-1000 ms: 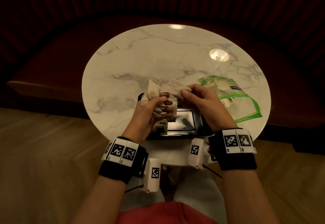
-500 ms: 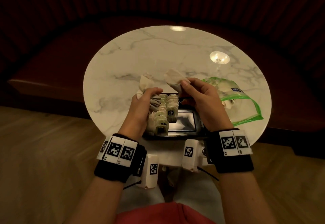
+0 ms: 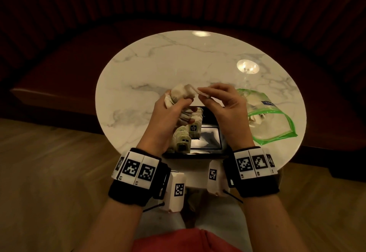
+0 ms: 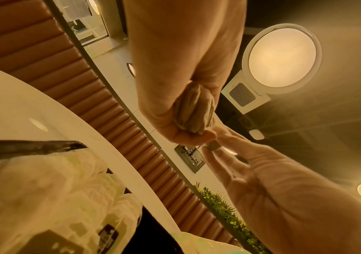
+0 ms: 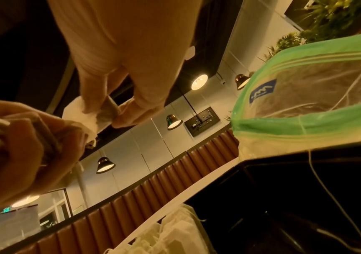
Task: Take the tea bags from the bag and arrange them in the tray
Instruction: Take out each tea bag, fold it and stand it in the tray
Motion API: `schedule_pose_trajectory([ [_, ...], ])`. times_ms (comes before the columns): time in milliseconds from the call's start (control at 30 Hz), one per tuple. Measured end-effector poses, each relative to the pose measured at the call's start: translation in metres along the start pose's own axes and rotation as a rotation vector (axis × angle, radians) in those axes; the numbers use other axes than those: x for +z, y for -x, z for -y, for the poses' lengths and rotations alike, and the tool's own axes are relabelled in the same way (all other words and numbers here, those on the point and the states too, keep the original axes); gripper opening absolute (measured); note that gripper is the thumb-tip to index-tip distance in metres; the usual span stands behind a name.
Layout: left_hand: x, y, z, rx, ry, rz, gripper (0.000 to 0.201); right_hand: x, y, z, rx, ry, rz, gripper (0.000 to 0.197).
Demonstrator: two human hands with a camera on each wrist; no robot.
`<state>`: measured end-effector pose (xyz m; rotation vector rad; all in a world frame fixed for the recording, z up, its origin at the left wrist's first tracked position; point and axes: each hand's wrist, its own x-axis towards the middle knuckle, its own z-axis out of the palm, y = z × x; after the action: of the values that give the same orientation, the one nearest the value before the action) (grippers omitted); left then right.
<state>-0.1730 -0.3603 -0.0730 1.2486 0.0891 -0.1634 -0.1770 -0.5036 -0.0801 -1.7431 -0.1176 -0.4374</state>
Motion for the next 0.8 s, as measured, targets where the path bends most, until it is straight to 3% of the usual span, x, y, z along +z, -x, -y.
schedule_pose_trajectory([
  [233, -0.001, 0.004, -0.005, 0.068, -0.034, 0.023, 0.024, 0.001, 0.004, 0.003, 0.108, -0.119, 0.202, 0.024],
  [400, -0.006, 0.003, -0.003, 0.085, -0.072, 0.022, 0.007, 0.0, 0.003, 0.003, 0.111, -0.161, 0.187, 0.02],
  [600, -0.012, 0.006, -0.002, 0.078, -0.029, 0.102, 0.015, -0.007, 0.001, 0.003, 0.19, -0.093, 0.293, 0.031],
  [733, -0.01, 0.006, -0.001, 0.075, -0.027, 0.079, 0.027, -0.007, 0.001, 0.005, 0.183, -0.126, 0.192, 0.03],
  [800, -0.011, 0.005, 0.0, 0.098, -0.07, 0.047, 0.015, -0.009, 0.001, 0.007, 0.177, -0.153, 0.124, 0.032],
])
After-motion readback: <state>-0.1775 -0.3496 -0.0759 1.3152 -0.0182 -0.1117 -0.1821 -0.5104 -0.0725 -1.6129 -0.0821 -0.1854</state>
